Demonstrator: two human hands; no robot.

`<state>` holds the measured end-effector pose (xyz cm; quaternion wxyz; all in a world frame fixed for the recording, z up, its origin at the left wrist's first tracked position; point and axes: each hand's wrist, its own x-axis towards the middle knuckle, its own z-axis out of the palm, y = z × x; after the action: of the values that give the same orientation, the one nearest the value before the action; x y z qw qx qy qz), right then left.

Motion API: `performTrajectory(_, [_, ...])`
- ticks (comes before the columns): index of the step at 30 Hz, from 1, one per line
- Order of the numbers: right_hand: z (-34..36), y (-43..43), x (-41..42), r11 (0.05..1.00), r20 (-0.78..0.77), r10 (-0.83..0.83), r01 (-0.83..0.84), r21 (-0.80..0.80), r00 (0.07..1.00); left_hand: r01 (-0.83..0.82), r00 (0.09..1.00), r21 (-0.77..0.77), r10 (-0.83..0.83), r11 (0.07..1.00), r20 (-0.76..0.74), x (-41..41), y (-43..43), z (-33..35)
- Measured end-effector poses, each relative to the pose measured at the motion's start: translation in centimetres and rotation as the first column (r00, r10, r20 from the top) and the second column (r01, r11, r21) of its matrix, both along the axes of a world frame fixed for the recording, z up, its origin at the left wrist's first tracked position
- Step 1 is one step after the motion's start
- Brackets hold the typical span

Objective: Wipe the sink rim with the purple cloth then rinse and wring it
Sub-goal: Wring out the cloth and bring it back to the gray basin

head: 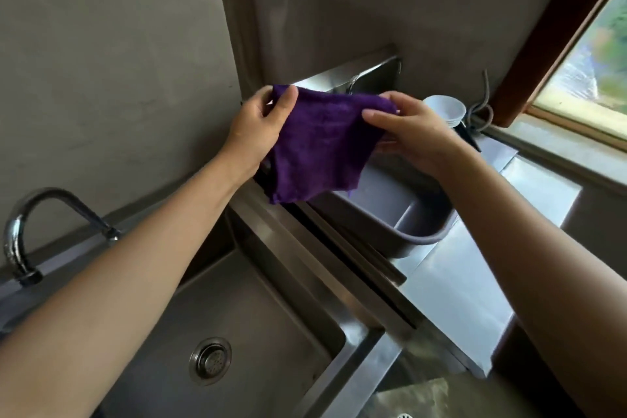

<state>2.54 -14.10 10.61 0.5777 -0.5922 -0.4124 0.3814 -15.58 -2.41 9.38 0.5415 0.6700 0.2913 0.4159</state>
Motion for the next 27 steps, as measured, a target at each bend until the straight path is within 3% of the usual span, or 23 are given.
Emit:
performTrajectory(2, [0.5, 0.8, 2.2, 0.996, 0.044, -0.093, 0.093, -0.008, 0.995, 0.166, 0.986, -0.086, -0.164, 0.982, 0.026, 2.0, 0.6, 0.9])
performTrajectory(5, [-0.6, 2.6, 5.5, 0.945, 0.305, -0.283, 0.318, -0.071, 0.909, 0.297, 0.945, -0.251, -0.321, 0.922, -0.062, 5.5, 1.6, 1.1])
performTrajectory(8, [-4.0, 3.9, 8.4, 0.901, 0.489, -0.260, 0.391, -0.186, 0.832, 0.184, 0.906, -0.414, -0.317, 0.892, -0.280, 8.9, 2.3, -0.8])
performTrajectory(12, [-9.6, 5.1, 10.8, 0.865, 0.408, -0.080, 0.267, -0.425, 0.910, -0.005, 0.824, -0.591, -0.332, 0.807, -0.459, 12.2, 3.4, -6.1])
performTrajectory(16, [-13.5, 6.9, 11.3, 0.790, 0.443, 0.041, 0.243, -0.563, 0.895, -0.110, 0.721, -0.545, -0.311, 0.831, -0.619, 14.3, 3.7, -9.8])
performTrajectory(19, [-15.4, 8.3, 11.5, 0.780, 0.495, 0.091, 0.247, -0.575, 0.864, -0.141, 0.641, -0.458, -0.272, 0.878, -0.718, 15.0, 4.2, -11.2])
performTrajectory(27, [-17.1, 9.6, 12.0, 0.807, 0.611, 0.156, 0.256, -0.532, 0.776, -0.153, 0.588, -0.396, -0.239, 0.905, -0.773, 15.7, 5.4, -12.0])
